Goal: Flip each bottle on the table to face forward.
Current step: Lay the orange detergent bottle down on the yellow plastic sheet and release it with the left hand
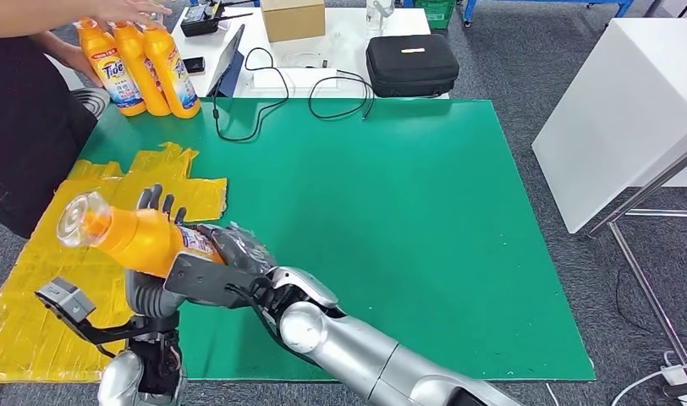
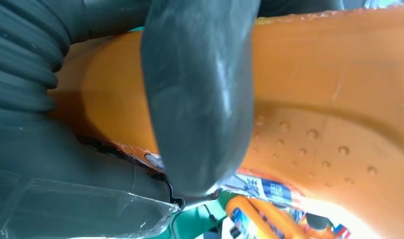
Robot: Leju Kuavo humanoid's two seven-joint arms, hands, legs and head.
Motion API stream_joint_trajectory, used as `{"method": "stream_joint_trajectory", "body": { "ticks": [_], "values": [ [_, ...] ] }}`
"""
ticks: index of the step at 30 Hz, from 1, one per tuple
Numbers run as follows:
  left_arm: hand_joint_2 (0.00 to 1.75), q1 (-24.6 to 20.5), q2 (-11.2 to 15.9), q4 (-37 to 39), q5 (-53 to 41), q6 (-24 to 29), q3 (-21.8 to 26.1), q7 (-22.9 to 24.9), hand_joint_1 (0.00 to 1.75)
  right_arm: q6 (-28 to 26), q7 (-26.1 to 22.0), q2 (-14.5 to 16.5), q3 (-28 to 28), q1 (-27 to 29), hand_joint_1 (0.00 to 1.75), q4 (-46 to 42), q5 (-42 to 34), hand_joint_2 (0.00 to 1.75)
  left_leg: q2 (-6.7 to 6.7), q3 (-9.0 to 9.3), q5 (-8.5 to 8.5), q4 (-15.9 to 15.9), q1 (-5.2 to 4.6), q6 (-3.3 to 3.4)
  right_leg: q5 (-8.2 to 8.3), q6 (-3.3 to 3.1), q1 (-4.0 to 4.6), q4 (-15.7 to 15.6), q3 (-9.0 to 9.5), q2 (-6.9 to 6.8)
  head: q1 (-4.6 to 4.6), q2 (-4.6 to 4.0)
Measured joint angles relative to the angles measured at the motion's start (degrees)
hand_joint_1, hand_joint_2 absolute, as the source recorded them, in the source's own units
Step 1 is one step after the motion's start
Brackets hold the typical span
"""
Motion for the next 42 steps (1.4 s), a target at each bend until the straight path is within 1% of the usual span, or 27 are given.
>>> {"method": "stream_joint_trajectory", "body": {
  "ticks": [1, 4, 5, 15, 30, 42],
  "values": [
    [1.75, 0.5, 0.0, -0.1, 0.0, 0.0, 0.3, -0.2, 0.03, -0.2, 0.2, -0.1, 1.2, -0.2, 1.75, 0.1, -0.3, 1.75, 0.00, 0.00, 0.00, 0.0, 0.00, 0.00, 0.00, 0.00, 0.00, 0.0, 0.00, 0.00, 0.01, 0.00],
    [1.75, 1.7, 0.0, -0.4, 0.1, -0.2, 0.9, -0.4, 1.33, -0.5, 0.4, -0.3, 3.7, -0.7, 1.75, 0.3, -0.8, 1.75, 0.00, -0.01, 0.00, 0.0, 0.00, 0.00, 0.00, 0.00, 0.00, 0.0, -0.02, 0.00, -0.01, 0.00],
    [1.75, 1.9, 0.0, -0.5, 0.2, -0.2, 1.0, -0.5, 1.74, -0.6, 0.5, -0.3, 4.2, -0.8, 1.75, 0.5, -0.9, 1.75, 0.00, -0.01, 0.00, 0.0, 0.00, 0.00, 0.00, -0.01, 0.00, 0.0, -0.02, 0.00, -0.01, 0.00],
    [1.75, 3.0, 0.0, -0.8, 0.4, -0.3, 1.6, -0.9, 1.75, -0.6, 0.5, -0.4, 5.9, -1.3, 1.75, 1.1, -0.9, 1.75, 0.00, 0.00, 0.00, 0.0, 0.00, 0.00, 0.00, -0.01, 0.01, 0.0, -0.01, 0.00, 0.00, 0.00],
    [1.75, 3.1, -0.2, -0.9, 1.3, -0.6, 1.8, -1.2, 1.75, -1.5, -1.1, -0.4, 6.0, -1.0, 1.75, 1.9, 0.0, 1.75, 0.01, 0.01, 0.00, 0.0, -0.01, 0.00, 0.00, -0.01, 0.01, 0.0, -0.03, 0.01, -0.01, 0.00],
    [1.75, 2.9, -0.3, -0.9, 1.5, -0.6, 1.8, -1.2, 1.75, -1.8, -1.3, -0.4, 5.8, -0.8, 1.75, 2.1, 0.2, 1.75, 0.02, 0.00, 0.00, 0.0, -0.01, 0.00, 0.00, -0.01, 0.02, 0.0, -0.07, 0.02, 0.00, 0.00]
  ]
}}
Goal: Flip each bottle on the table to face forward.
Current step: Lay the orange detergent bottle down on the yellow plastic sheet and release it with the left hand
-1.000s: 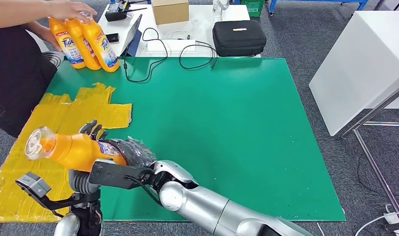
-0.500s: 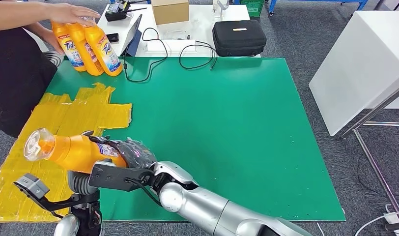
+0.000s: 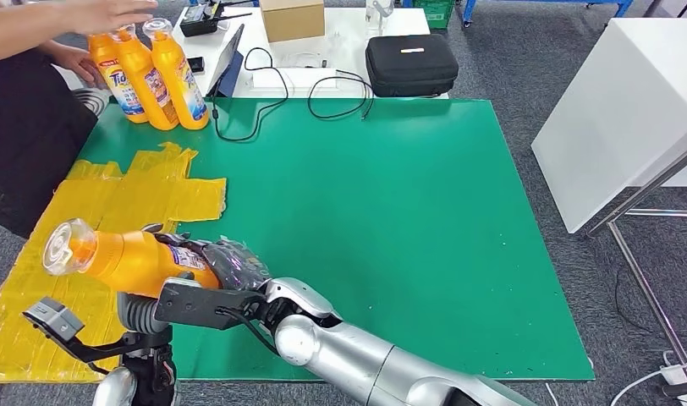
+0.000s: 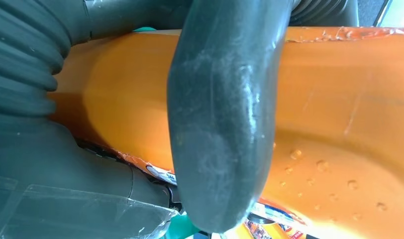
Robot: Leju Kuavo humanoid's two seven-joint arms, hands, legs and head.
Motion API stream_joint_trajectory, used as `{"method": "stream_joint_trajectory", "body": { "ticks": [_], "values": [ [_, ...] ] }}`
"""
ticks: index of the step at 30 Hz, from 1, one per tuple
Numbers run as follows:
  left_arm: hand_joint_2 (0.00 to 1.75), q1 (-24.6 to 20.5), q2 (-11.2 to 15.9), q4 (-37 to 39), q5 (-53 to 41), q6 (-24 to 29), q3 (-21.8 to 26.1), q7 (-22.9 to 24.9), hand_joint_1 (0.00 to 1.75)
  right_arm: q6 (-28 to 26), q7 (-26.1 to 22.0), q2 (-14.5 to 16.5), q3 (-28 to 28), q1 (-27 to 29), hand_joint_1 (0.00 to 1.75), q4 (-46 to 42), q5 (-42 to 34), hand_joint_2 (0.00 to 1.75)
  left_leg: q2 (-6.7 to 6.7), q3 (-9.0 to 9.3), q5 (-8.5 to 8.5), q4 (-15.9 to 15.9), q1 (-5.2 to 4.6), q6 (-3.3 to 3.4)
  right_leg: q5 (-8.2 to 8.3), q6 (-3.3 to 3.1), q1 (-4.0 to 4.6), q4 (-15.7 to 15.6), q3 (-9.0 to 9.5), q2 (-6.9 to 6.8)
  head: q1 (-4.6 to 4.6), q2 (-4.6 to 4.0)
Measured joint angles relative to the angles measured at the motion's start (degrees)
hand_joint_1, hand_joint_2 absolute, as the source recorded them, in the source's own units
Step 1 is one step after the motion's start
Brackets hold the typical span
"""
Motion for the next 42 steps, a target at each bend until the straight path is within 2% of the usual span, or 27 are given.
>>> {"method": "stream_joint_trajectory", "body": {
  "ticks": [14, 16, 18, 20, 24, 27, 30, 34, 37, 42],
  "values": [
    [1.75, 0.0, 0.0, 0.0, 0.0, 0.0, 0.0, 0.0, 1.75, -0.1, -0.1, 0.0, -0.2, 0.0, 1.74, 0.0, 0.1, 1.75, 0.00, 0.00, 0.00, 0.0, 0.00, 0.00, 0.00, 0.00, 0.00, 0.0, 0.00, 0.00, 0.00, 0.00],
    [1.75, -0.1, 0.0, 0.0, 0.0, -0.1, 0.0, 0.0, 1.75, -0.5, -0.3, 0.0, -0.3, 0.2, 0.91, 0.0, 0.2, 1.75, 0.00, 0.00, 0.00, 0.0, 0.00, 0.00, 0.00, 0.00, 0.00, 0.0, 0.00, 0.00, 0.00, 0.00],
    [1.75, -0.3, 0.0, 0.0, 0.1, -0.1, 0.0, 0.0, 1.75, -0.9, -0.8, 0.0, -0.7, 0.5, 0.04, 0.1, 0.8, 0.87, 0.00, 0.00, 0.00, 0.0, 0.00, 0.00, 0.00, 0.00, 0.00, 0.0, -0.01, 0.00, -0.01, 0.00],
    [1.75, -0.8, -0.1, 0.0, 0.0, 0.1, 0.0, 0.1, 1.75, -1.2, -1.4, 0.0, -1.6, 0.9, 0.00, 0.2, 1.8, 0.00, 0.00, -0.01, 0.00, 0.0, 0.00, 0.00, 0.00, 0.00, 0.00, 0.0, 0.00, 0.00, -0.01, 0.00],
    [1.75, -2.1, -0.2, -0.1, -2.1, 2.4, -0.1, 0.2, 1.75, -0.7, -3.3, 0.0, -6.0, 2.5, 0.00, 0.3, 7.7, 0.00, -0.02, 0.00, 0.00, 0.0, 0.00, 0.00, 0.00, 0.00, 0.00, 0.0, 0.01, -0.01, 0.00, 0.00],
    [1.75, -4.3, 0.1, 0.0, -7.1, 7.0, 0.4, 0.0, 1.75, 1.3, -5.3, -0.8, -11.8, 5.0, 0.00, -1.6, 12.7, 0.00, -0.06, -0.02, 0.00, 0.0, -0.01, 0.00, 0.00, 0.00, 0.00, 0.0, 0.00, -0.04, 0.01, 0.00],
    [1.75, -9.5, 1.7, 2.4, -13.8, 11.9, 3.5, -0.4, 1.75, 6.0, -6.3, -3.4, -18.9, 7.7, 0.00, -6.8, 14.8, 0.00, -0.14, -0.05, 0.03, 0.0, -0.01, -0.02, 0.02, 0.01, -0.01, 0.0, 0.02, -0.13, 0.02, 0.00],
    [1.75, -16.7, 3.7, 8.0, -20.3, 13.0, 9.2, -1.4, 1.75, 10.1, -7.2, -5.0, -26.8, 9.6, 0.00, -11.2, 17.7, 0.00, -0.05, -0.01, 0.08, 0.0, 0.00, -0.08, 0.06, 0.01, -0.01, 0.0, 0.03, -0.09, 0.00, 0.00],
    [1.75, -19.4, 4.3, 10.7, -22.3, 13.5, 11.6, -1.6, 1.75, 10.4, -7.6, -5.1, -29.7, 10.4, 0.00, -12.8, 18.5, 0.00, -0.05, -0.01, 0.09, 0.0, 0.01, -0.11, 0.05, 0.01, 0.00, 0.1, 0.02, -0.07, 0.00, 0.00],
    [1.75, -20.9, 4.8, 12.9, -25.1, 14.9, 13.2, -2.0, 1.75, 10.3, -7.8, -5.6, -31.8, 11.3, 0.00, -14.4, 18.7, 0.00, -0.05, -0.08, 0.09, 0.0, 0.01, -0.11, 0.03, 0.01, -0.01, 0.1, -0.05, -0.06, 0.01, 0.00]
  ]
}}
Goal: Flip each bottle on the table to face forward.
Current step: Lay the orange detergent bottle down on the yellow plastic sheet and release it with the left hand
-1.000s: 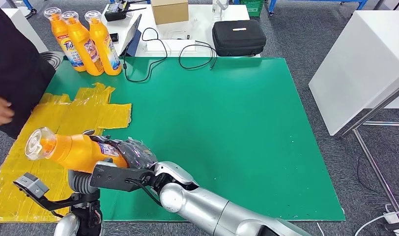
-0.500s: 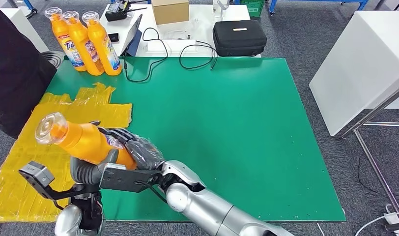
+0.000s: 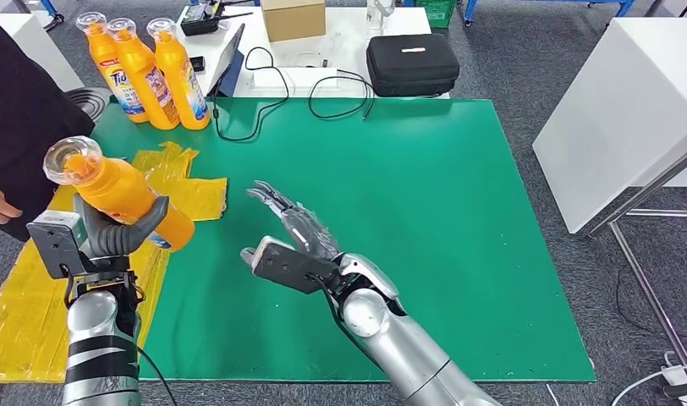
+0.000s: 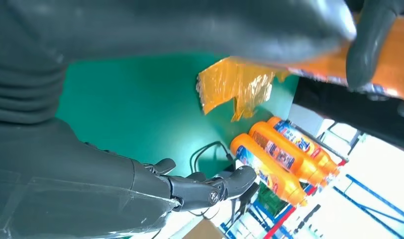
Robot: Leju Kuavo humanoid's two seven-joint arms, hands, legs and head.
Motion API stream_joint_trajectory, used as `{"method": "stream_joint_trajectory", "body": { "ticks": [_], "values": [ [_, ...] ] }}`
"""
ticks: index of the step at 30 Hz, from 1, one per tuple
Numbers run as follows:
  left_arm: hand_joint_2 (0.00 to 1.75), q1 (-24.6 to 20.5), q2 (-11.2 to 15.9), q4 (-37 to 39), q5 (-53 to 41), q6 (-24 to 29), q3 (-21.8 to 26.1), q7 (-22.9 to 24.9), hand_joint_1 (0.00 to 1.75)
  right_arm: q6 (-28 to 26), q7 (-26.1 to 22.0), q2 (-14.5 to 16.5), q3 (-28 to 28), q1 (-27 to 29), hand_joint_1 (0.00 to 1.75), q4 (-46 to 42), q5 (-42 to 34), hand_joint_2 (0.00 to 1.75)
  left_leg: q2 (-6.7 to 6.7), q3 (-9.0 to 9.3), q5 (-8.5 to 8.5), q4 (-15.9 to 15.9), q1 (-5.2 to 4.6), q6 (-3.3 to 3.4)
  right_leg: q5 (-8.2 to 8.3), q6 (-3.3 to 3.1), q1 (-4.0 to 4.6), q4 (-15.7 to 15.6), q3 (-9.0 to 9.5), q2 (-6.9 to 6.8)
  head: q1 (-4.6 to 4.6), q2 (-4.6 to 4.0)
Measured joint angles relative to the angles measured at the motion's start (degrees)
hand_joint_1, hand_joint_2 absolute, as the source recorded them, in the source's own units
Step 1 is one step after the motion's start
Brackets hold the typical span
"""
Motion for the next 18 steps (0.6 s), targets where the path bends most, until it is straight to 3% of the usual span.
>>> {"method": "stream_joint_trajectory", "body": {
  "ticks": [3, 6, 12, 18],
  "values": [
    [1.75, -0.4, 0.2, 0.9, -2.8, 2.0, 0.3, -0.2, 1.75, 0.0, 0.0, -0.3, -0.7, 0.2, 0.00, -0.5, 0.0, 0.00, 0.00, -0.04, 0.00, 0.0, 0.00, 0.00, 0.00, 0.00, -0.01, 0.0, -0.04, 0.00, 0.00, 0.00],
    [1.75, -1.3, 0.8, 2.6, -12.2, 8.7, 0.0, 0.0, 1.75, -0.2, -0.3, -0.6, -1.0, 0.3, 0.00, -0.9, 0.0, 0.00, -0.01, -0.04, 0.00, 0.0, -0.02, 0.00, 0.00, 0.00, -0.01, 0.0, -0.04, -0.01, 0.01, 0.00],
    [1.75, -5.5, 5.2, 17.3, -50.4, 35.9, -4.0, 8.0, 1.75, -0.7, -2.0, -2.2, -1.8, 0.1, 0.00, -1.4, -2.0, 0.00, 0.00, 0.00, 0.01, 0.0, -0.02, 0.00, 0.01, 0.00, -0.01, 0.0, -0.02, 0.01, 0.00, 0.00],
    [1.75, -6.5, 8.8, 30.3, -64.8, 39.0, -4.5, 13.4, 1.75, -0.6, -3.2, -4.5, -2.4, 0.1, 0.00, -1.9, -3.8, 0.00, 0.05, -0.02, 0.00, 0.0, -0.01, -0.01, 0.01, 0.00, 0.00, 0.0, -0.08, 0.07, -0.01, 0.00]
  ]
}}
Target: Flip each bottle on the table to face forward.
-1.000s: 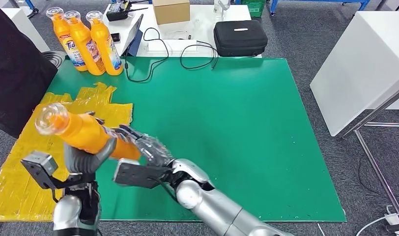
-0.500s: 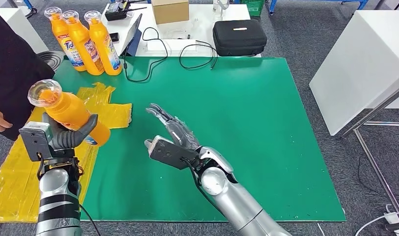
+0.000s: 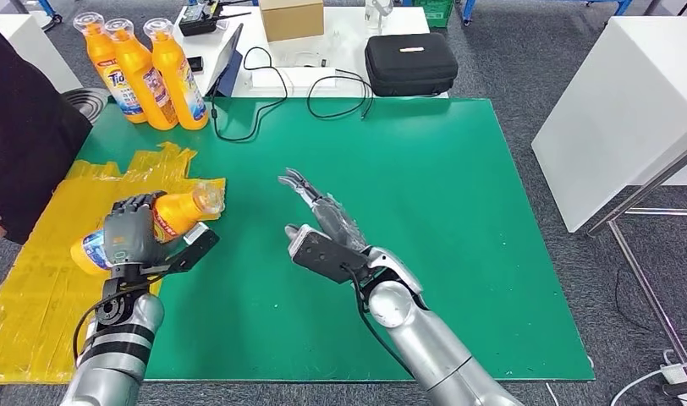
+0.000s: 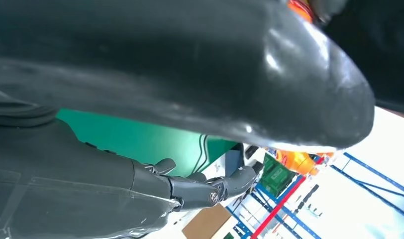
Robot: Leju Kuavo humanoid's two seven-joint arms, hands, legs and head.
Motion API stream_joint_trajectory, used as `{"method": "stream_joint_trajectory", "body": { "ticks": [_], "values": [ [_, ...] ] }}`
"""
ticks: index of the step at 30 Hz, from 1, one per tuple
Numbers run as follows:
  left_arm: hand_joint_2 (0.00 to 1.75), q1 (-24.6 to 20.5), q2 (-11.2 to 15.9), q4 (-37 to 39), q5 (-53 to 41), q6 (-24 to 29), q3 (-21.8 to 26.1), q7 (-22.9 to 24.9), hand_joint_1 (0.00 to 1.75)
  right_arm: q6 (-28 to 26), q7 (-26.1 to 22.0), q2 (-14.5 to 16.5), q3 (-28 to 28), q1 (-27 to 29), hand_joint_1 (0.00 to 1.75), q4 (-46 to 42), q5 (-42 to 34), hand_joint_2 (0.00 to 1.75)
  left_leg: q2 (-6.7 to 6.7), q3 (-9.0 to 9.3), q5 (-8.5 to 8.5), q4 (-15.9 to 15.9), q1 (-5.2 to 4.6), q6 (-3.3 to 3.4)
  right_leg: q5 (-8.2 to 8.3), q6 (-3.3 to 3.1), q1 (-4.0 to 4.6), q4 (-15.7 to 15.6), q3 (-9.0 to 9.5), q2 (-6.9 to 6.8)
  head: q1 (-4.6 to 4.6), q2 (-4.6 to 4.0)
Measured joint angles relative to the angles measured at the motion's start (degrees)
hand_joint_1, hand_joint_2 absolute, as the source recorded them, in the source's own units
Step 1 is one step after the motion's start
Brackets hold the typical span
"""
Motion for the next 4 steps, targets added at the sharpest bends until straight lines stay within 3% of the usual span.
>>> {"method": "stream_joint_trajectory", "body": {
  "ticks": [4],
  "values": [
    [1.75, 0.3, 1.7, 4.5, -2.9, 0.1, -0.2, 1.1, 1.75, 0.0, -0.2, -1.3, 0.0, 0.0, 0.00, -0.5, -0.5, 0.00, -0.01, -0.07, 0.00, 0.0, 0.00, 0.00, -0.01, 0.00, 0.01, 0.0, -0.05, -0.01, 0.00, 0.00]
  ]
}}
